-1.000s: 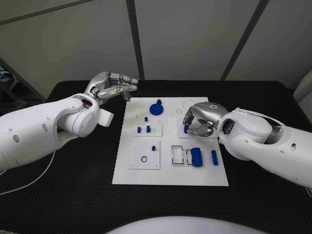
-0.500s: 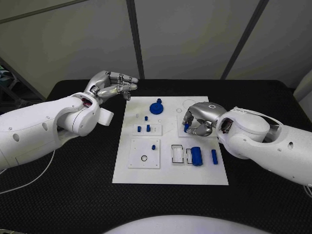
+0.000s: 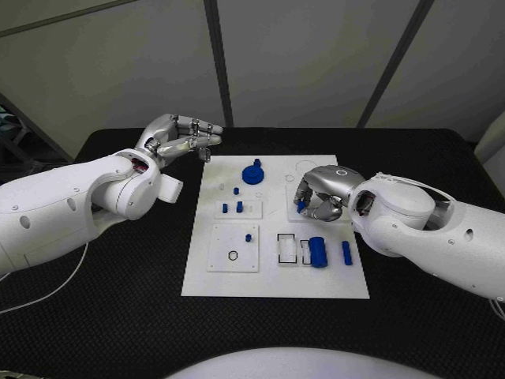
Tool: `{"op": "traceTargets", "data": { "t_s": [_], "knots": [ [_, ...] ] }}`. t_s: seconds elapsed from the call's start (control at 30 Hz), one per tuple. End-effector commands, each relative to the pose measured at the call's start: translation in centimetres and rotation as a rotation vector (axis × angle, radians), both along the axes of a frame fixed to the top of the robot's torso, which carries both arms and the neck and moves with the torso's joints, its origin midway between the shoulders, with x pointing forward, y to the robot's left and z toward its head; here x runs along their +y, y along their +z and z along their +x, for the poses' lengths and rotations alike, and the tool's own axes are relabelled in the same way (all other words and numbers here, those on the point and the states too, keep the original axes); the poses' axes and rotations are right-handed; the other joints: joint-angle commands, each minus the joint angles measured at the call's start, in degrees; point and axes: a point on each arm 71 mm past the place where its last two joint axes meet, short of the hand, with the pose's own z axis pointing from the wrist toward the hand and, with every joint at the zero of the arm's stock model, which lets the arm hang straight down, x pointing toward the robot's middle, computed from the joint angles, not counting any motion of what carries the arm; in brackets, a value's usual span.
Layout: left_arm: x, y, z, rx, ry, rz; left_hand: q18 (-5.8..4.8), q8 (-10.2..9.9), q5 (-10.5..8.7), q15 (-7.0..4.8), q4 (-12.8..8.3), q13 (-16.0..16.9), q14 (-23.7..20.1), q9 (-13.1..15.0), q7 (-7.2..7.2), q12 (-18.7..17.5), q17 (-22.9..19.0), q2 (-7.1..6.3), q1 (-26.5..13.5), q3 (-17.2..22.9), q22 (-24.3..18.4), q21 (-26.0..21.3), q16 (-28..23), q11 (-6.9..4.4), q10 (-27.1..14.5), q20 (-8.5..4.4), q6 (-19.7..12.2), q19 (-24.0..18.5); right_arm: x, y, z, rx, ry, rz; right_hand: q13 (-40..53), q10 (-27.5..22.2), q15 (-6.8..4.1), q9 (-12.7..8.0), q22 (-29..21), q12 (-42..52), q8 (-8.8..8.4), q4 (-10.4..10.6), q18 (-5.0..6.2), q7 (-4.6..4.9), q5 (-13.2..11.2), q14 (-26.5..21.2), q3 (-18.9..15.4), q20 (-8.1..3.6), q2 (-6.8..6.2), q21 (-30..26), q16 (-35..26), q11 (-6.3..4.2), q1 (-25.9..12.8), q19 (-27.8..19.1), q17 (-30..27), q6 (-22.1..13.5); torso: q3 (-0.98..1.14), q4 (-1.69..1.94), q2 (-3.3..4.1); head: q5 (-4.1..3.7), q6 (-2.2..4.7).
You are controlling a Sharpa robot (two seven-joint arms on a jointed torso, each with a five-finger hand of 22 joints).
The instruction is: Assemble the parts on the task board
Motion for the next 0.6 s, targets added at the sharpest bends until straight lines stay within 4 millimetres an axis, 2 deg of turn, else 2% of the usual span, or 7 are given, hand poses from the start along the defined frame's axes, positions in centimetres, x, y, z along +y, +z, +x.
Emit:
{"op": "traceTargets", "data": {
  "t_s": [0.03, 0.2, 0.5, 0.6],
  "knots": [
    [0.0, 0.1, 0.0, 0.002, -0.005, -0.002, -0.89, -0.3, -0.16, 0.36, 0.0, 0.0, -0.1, 0.0, 0.14, 0.2, 0.0, 0.37, 0.0, -0.1, -0.1, -0.3, -0.3, -0.05, -0.3, 0.30, -0.3, 0.0, 0.1, 0.1, -0.1, -0.002, 0.003, 0.008, 0.2, 1.1, -0.60, 0.3, 0.2, 0.4, 0.52, 0.2, 0.23, -0.28, 0.0, 3.6, 0.2, -0.65, 1.05, 0.3, 0.4, -0.19, 0.1, 0.1, 3.5, 1.1, -0.03, 0.05, 0.00, -0.06, -0.03],
    [0.1, 0.1, 0.0, 0.003, -0.001, -0.001, -0.89, -0.3, -0.16, 0.36, 0.0, 0.0, -0.1, 0.0, 0.14, 0.2, 0.0, 0.37, 0.0, -0.1, -0.1, -0.3, -0.3, -0.05, -0.3, 0.30, -0.3, 0.0, 0.0, 0.3, 0.0, -0.024, -0.021, 0.023, 0.4, 2.1, -0.91, 0.4, 0.8, 0.3, 0.93, 0.4, 0.10, -0.57, 0.2, 3.7, 0.2, -0.99, 2.07, 0.7, 0.6, -0.51, 0.1, 0.5, 3.8, 2.2, 0.01, 0.01, 0.02, 0.02, -0.04],
    [0.2, 0.0, 0.1, 0.005, 0.002, 0.001, -0.87, -0.3, -0.15, 0.34, -0.1, 0.0, -0.1, 0.0, 0.14, 0.3, -0.1, 0.51, 0.2, -0.1, 0.0, -0.3, -0.3, -0.05, -0.3, 0.29, -0.3, 0.1, 0.0, 0.9, -0.2, -0.063, -0.032, 0.066, 0.5, 2.5, -0.97, 0.5, 1.0, 0.2, 1.04, 0.7, 0.06, -0.67, 0.1, 3.7, 0.1, -1.07, 2.33, 0.7, 0.6, -0.60, -0.1, 0.6, 3.8, 2.4, 0.05, 0.02, 0.02, 0.05, 0.00],
    [0.2, 0.0, 0.1, 0.007, 0.003, 0.002, -0.87, -0.3, -0.15, 0.34, -0.1, 0.0, -0.1, 0.0, 0.14, 0.3, -0.1, 0.51, 0.2, -0.1, 0.0, -0.3, -0.3, -0.05, -0.3, 0.29, -0.3, 0.1, 0.0, 1.3, -0.6, -0.071, -0.034, 0.094, 0.6, 2.7, -1.01, 0.5, 0.9, 0.0, 1.01, 1.1, 0.06, -0.75, -0.1, 3.7, -0.3, -1.12, 2.25, 0.7, 0.6, -0.64, -0.7, 0.6, 3.8, 2.5, -0.01, -0.02, -0.04, -0.03, 0.09]
  ]
}}
